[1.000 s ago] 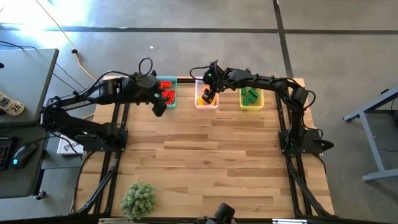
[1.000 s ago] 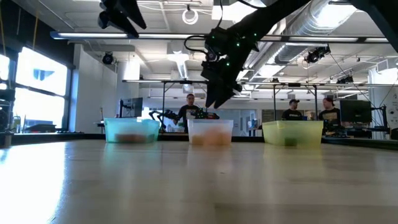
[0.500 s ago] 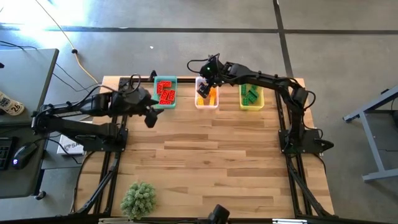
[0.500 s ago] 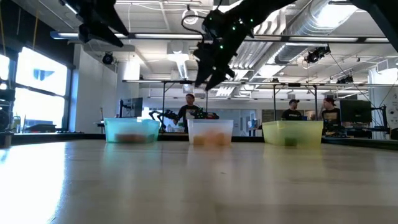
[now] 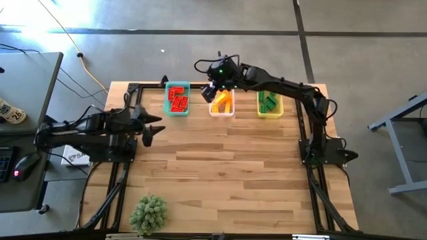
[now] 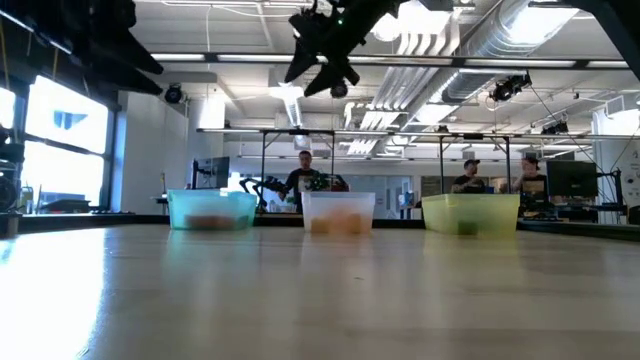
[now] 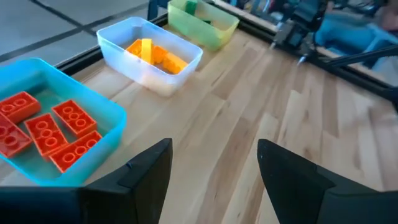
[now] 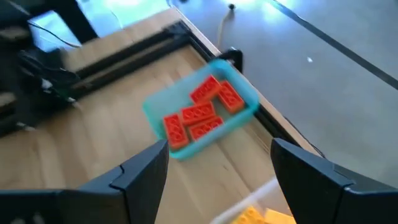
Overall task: Sort & place blocks by color
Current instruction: Return to Home Position
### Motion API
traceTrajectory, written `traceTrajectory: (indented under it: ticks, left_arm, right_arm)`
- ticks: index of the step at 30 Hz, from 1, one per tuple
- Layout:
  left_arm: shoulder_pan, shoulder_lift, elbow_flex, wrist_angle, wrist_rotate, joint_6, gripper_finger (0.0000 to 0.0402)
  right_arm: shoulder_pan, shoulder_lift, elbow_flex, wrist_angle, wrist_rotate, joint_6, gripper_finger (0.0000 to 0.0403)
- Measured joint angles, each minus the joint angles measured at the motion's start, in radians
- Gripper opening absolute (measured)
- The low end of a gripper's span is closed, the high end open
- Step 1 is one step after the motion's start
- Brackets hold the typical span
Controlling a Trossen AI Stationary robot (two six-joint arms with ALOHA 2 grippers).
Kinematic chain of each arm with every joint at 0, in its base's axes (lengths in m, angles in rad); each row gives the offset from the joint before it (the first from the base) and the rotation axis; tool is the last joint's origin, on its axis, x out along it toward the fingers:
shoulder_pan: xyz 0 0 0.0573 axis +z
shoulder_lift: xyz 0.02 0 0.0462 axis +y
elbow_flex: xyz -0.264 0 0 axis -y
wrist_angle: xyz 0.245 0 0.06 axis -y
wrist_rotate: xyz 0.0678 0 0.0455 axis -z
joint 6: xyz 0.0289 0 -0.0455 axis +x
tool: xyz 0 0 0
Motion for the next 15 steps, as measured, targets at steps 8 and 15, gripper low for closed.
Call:
traceTrajectory:
  ticks: [8, 15]
  left_arm:
    - [0.000, -0.196, -0.140, 0.099, 0.087, 0.026, 0.0225]
    - [0.000, -0.293, -0.263, 0.241, 0.179, 0.038, 0.0225]
  right_arm:
    - [0.070, 0.000, 0.024, 0.012, -0.005, 0.002, 0.0268]
    - [0.145, 0.000, 0.024, 0.019, -0.005, 0.025, 0.0268]
